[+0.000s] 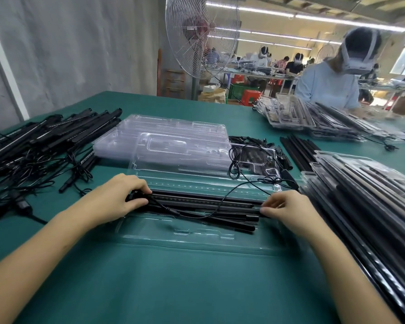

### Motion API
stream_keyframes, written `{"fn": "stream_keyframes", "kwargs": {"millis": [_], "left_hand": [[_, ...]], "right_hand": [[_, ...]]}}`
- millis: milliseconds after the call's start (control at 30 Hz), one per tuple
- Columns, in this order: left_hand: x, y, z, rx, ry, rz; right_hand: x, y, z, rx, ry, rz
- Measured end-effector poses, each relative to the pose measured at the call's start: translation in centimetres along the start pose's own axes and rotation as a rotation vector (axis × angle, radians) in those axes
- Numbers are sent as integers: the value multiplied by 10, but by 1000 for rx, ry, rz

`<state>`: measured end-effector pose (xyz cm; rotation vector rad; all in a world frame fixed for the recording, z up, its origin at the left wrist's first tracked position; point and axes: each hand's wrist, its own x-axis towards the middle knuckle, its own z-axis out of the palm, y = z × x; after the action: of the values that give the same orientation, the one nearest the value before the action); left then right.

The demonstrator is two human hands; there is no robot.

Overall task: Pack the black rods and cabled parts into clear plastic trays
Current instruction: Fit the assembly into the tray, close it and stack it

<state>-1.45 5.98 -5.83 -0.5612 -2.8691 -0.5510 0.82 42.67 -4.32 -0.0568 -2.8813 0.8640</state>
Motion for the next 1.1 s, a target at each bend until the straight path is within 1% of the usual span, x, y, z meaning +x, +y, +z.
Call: {"fn": "stream_keyframes", "kwargs": {"millis": [67,200,300,367,400,467,533,633,700,800,867,933,1000,1033,1100], "left_hand": [[0,0,2,17,-9,1],[0,-4,4,-47,-39,34],[-1,-7,4,-102,-64,19],[-1,-8,5,-94,-68,16],[0,-7,5,-85,-68,15],[0,-7,5,-68,-60,18],[0,-5,4,-52,-36,19],[4,0,7,37,13,44],[7,3,8,77,3,53],[9,6,7,80,-12,36],[8,8,6,81,-12,27],[7,10,4,99,-22,14],[6,12,2,118,-30,3],[5,12,1,111,-22,1],[3,14,-1,86,5,1]], "right_hand": [[0,0,2,-65,-20,-3],[0,-3,4,-115,28,-30],[-4,-6,1,-58,-74,-43],[-6,-9,2,-111,-168,-80],[-7,-11,4,-151,-190,-98],[-8,-13,7,-195,-175,-138],[-7,-14,9,-188,-149,-198],[-7,-15,11,-138,-183,-256],[-7,-16,13,-115,-223,-243],[-5,-15,15,-81,-240,-206],[-4,-16,17,-16,-174,-218],[-4,-18,17,22,21,-237],[-4,-18,14,-123,232,-214],[-4,-18,12,-214,275,-159],[-4,-14,7,-372,240,-2]]}}
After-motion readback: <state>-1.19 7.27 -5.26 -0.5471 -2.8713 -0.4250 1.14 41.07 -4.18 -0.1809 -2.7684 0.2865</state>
